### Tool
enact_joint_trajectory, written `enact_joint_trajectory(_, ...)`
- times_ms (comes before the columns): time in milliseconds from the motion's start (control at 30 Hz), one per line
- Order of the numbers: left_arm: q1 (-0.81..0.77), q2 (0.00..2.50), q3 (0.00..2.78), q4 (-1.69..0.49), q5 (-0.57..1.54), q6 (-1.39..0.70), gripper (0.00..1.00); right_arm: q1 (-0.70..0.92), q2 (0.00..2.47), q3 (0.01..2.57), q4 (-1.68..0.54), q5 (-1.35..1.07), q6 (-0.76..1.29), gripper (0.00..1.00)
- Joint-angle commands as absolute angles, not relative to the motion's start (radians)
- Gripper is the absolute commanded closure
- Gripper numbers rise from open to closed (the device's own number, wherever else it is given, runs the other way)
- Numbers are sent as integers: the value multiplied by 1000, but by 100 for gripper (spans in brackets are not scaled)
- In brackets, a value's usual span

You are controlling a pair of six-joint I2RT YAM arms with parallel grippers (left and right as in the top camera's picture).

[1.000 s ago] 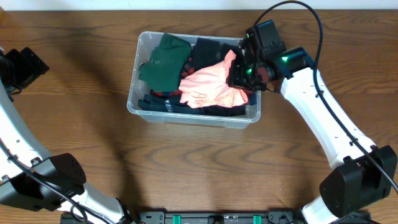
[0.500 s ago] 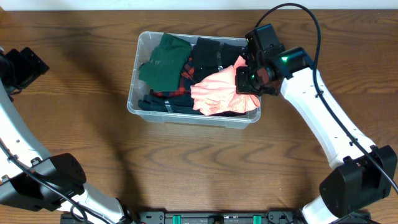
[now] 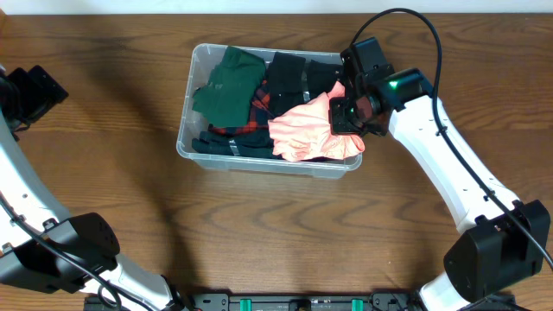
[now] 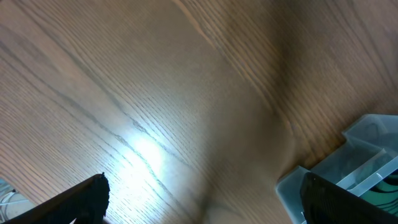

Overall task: Pack container
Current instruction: 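Lower the pink shirt into the bin's right side and press it down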

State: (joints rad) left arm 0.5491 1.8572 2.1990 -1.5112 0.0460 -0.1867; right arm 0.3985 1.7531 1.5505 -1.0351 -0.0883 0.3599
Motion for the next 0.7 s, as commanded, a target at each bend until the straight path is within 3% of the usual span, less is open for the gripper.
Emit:
enact_joint_trajectory(0,551,1861,2196,-1514,45,-196,2,407,1755,1539,-1041,-55,313,87)
enact_joint_trajectory(133,551,1861,2196,-1514,45,-196,2,407,1755,1539,-1041,-52,297,73)
enact_joint_trajectory(467,551,1861,2196,-1514,45,-196,2,407,1755,1539,-1041,-3,265,53)
enact_joint_trajectory(667,551,1861,2196,-1514,45,-196,2,407,1755,1539,-1002,27,196,48)
